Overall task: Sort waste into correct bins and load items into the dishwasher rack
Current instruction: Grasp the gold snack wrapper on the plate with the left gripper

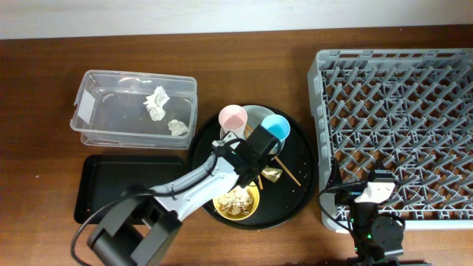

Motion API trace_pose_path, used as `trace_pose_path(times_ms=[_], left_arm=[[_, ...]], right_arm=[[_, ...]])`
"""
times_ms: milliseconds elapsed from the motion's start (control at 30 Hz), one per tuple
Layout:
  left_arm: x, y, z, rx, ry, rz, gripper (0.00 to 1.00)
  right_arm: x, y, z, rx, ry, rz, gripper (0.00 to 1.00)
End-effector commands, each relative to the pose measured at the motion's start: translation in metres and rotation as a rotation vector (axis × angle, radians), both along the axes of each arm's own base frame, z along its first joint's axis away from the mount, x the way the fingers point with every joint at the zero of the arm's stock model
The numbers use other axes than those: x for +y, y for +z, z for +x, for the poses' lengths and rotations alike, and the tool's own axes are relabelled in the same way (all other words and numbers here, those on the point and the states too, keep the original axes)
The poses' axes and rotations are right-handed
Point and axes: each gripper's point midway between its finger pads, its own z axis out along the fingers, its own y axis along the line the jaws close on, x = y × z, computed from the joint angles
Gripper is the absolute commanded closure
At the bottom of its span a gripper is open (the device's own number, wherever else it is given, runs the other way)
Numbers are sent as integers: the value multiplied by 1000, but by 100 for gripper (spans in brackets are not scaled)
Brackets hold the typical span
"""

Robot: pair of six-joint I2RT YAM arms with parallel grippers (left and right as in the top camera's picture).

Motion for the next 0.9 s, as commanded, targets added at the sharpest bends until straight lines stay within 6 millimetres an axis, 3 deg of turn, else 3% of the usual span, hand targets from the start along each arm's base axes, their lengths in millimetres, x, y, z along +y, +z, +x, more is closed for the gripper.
trace_pose_path(times_ms=[0,300,333,433,533,767,867], left_arm=[[5,28,3,-66,-25,-9,85],[15,44,4,-115,-80,36,89],[16,44,4,-115,-81,37,82],[14,43,2,-105,-89,28,50],[16,43,4,-116,-80,44,41],[18,19,4,-76,-80,86,40],[13,5,6,-61,-86,84,50]], right_arm=[[-1,-3,0,8,-7,4,2],[-1,-3,0,8,-7,4,2],[-1,-3,0,8,-7,4,2],[-1,-3,0,8,-7,4,2],[-1,-3,0,8,-7,4,2],[-1,-3,0,8,-7,4,2],[-1,-3,0,8,-7,4,2]])
